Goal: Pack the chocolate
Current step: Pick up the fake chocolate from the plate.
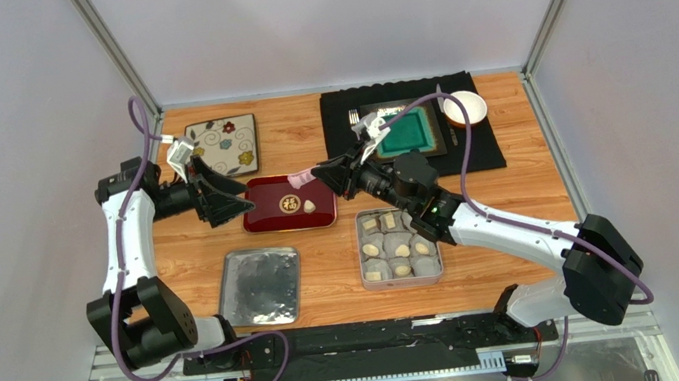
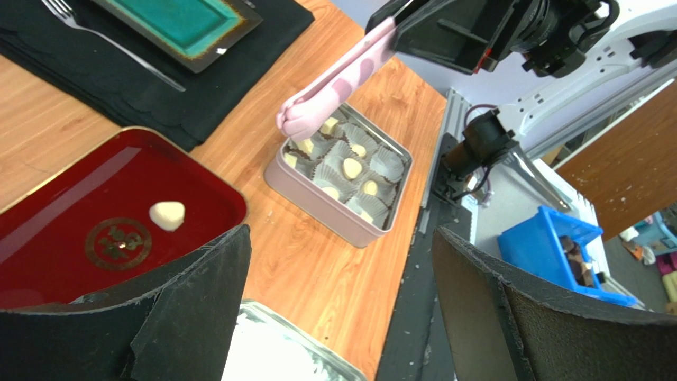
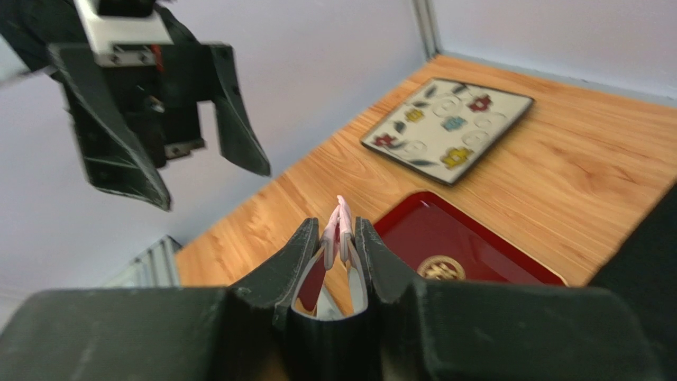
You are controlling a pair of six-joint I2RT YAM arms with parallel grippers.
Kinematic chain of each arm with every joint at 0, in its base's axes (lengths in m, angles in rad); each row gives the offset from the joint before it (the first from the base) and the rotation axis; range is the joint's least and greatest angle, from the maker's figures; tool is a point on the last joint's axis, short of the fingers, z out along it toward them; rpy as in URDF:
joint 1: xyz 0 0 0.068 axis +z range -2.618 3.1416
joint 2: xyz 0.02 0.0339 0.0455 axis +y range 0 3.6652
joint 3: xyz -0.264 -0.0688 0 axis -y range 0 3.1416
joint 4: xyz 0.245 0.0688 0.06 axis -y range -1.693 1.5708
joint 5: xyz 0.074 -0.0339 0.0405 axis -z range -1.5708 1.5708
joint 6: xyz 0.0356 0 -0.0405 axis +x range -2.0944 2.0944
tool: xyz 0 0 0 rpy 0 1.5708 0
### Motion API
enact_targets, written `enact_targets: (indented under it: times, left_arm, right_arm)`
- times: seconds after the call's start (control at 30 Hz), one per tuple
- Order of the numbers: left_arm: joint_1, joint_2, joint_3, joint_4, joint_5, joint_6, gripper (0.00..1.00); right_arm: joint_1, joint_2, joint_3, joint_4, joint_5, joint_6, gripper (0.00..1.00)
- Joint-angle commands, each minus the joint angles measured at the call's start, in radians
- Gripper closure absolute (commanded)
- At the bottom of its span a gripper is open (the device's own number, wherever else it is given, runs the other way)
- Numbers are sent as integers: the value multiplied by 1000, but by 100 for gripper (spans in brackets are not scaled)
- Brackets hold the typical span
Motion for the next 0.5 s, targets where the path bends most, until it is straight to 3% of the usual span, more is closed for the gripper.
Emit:
enact_targets:
  times: [0.0,0.13,0.17,0.2,0.23,0.33,0.47]
  left_arm:
    - [-22,88,49,-123,55,129,9]
    - [-123,30,138,-10,-86,88,9]
    - [-219,-8,138,55,-215,56,8]
    - [-271,-98,112,166,-300,-23,8]
    - [-304,-143,65,442,-379,-211,7]
    - [-336,-225,-91,826,-593,-537,7]
    - [-326,-191,-149,807,-772,-664,4]
  right_arm:
    - [25,19,47,-120,66,-161,100]
    - [42,-10,10,-80,11,-185,100]
    - [44,-12,8,-83,8,-183,100]
    - [44,-13,14,-113,23,-185,100]
    - [44,-7,24,-135,32,-188,100]
    - [47,28,71,-208,77,-182,100]
    - [56,103,160,-339,164,-174,100]
